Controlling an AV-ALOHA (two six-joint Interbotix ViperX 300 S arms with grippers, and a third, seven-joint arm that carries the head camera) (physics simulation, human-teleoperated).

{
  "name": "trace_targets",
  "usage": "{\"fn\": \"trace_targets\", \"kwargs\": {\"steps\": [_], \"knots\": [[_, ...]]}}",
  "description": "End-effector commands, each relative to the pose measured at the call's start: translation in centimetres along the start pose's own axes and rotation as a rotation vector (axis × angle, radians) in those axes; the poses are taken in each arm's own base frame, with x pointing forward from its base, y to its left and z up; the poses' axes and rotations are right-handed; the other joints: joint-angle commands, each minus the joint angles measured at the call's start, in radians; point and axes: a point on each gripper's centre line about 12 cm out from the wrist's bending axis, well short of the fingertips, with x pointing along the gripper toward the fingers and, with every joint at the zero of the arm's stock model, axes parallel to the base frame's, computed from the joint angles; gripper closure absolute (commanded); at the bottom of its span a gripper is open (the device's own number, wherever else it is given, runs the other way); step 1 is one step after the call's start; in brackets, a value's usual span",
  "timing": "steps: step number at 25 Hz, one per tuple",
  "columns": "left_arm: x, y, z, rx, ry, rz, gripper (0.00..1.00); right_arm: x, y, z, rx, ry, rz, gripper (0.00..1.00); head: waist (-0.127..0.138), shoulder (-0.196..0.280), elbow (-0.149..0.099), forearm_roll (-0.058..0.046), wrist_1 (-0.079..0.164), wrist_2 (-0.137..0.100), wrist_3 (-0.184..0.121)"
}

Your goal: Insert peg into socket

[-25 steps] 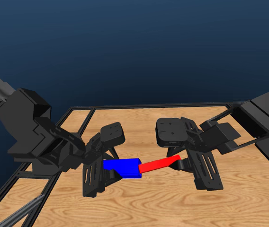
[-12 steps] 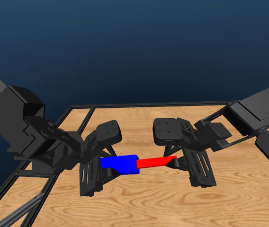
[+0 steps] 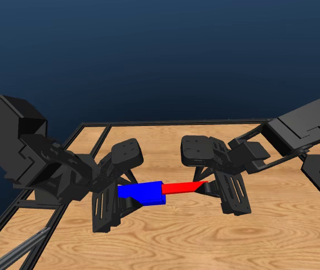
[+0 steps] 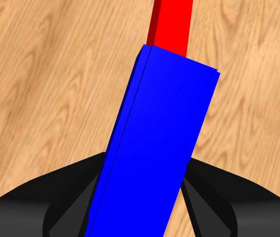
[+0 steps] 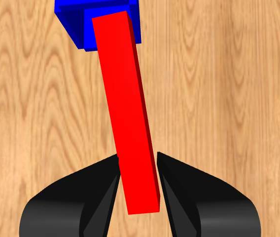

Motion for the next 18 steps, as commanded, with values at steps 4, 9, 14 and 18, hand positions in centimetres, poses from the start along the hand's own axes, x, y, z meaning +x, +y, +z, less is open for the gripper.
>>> {"fn": "trace_targets", "kwargs": {"steps": [4,9,14,18], "knots": [[-0.3,-0.2,1.6,-0.018,-0.022,-0.010,1.00,-1.1,-0.1,1.5,0.008,-0.048,0.018,1.00,-0.001,0.010,-0.018,-0.001,-0.007,-0.006,0.004],[1.2,-0.3,2.1,-0.026,0.015,0.002,1.00,-1.0,0.0,2.3,-0.014,-0.032,0.019,1.00,-0.001,0.012,-0.018,0.000,-0.005,-0.006,0.009],[3.8,-1.3,3.5,0.007,0.045,0.003,1.00,-2.4,-0.5,3.7,-0.039,-0.030,0.000,1.00,-0.004,0.014,-0.017,-0.001,0.005,-0.010,0.015],[4.9,-1.4,3.9,0.009,0.061,-0.020,1.00,-2.3,-0.5,4.4,-0.052,-0.017,-0.001,1.00,-0.006,0.014,-0.017,-0.002,0.007,-0.010,0.018]]}}
